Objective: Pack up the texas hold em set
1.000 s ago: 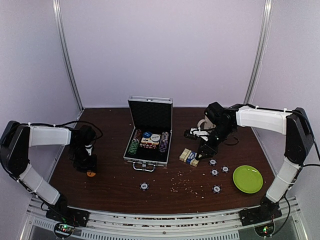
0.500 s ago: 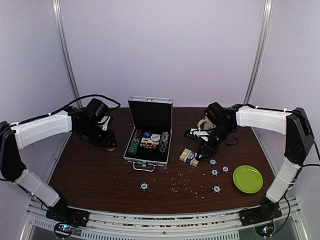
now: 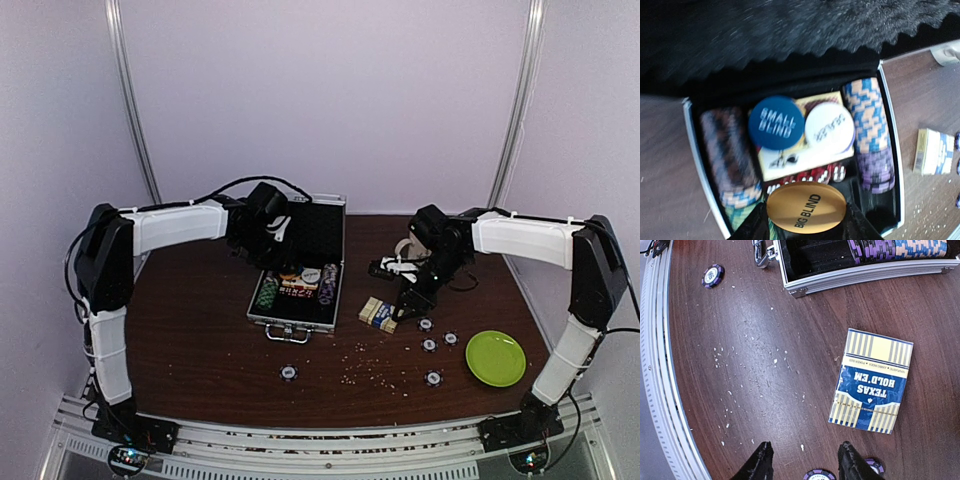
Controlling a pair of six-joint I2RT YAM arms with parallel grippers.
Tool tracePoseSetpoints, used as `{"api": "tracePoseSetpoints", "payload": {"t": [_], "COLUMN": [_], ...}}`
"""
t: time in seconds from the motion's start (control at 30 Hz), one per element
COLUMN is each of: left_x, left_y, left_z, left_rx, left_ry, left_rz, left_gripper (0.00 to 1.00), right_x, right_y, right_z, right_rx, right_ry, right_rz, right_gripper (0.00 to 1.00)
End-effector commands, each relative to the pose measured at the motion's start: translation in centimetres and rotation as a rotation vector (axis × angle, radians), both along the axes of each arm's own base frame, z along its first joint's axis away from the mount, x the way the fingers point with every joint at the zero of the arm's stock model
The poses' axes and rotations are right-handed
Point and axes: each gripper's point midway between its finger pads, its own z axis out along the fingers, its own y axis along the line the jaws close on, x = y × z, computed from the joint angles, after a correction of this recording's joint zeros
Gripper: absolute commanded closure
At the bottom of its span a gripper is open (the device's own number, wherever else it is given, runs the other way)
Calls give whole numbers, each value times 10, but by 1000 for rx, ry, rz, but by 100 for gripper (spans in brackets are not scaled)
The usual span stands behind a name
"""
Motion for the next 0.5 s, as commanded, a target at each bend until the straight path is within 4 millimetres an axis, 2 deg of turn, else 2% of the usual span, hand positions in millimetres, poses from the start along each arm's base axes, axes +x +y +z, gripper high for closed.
{"api": "tracePoseSetpoints", "payload": {"t": [0.0,0.23,0.47], "left_x": [20,38,48], "left_y": [-27,-47,-56], "left_z": [6,-4,-18], "left_rx": [-56,-82,-83], "left_ry": [-42,-37,-16], "left_rz": [-54,-60,-60], "left_gripper": [63,63,63], "right_x": [4,4,4], "right_y": [4,5,4], "right_z": [5,2,2], "right_rx": [4,0,-4], "right_ry": [-19,-8,-7], "right_rz": [9,9,8], "right_gripper": [55,55,55]}}
